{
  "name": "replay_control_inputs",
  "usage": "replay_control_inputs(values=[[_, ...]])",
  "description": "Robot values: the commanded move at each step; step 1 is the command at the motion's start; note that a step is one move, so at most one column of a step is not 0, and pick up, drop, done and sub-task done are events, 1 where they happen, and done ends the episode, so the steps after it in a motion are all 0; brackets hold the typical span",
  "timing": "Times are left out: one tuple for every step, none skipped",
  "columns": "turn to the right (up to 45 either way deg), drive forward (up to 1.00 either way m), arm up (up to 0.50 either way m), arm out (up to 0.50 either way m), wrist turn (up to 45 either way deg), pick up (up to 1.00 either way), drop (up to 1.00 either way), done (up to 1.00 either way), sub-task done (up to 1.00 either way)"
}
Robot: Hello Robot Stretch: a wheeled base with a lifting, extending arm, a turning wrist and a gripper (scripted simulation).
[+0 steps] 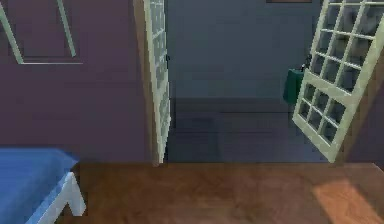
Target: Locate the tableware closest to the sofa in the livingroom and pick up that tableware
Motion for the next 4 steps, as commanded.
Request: replay_control_inputs(values=[[45.0, 0.0, 0.0, 0.0, 0.0, 0.0, 0.0, 0.0, 0.0], [45.0, 0.0, 0.0, 0.0, 0.0, 0.0, 0.0, 0.0, 0.0], [6.0, 0.0, 0.0, 0.0, 0.0, 0.0, 0.0, 0.0, 0.0], [0.0, 0.75, 0.0, 0.0, 0.0, 0.0, 0.0, 0.0, 0.0]])
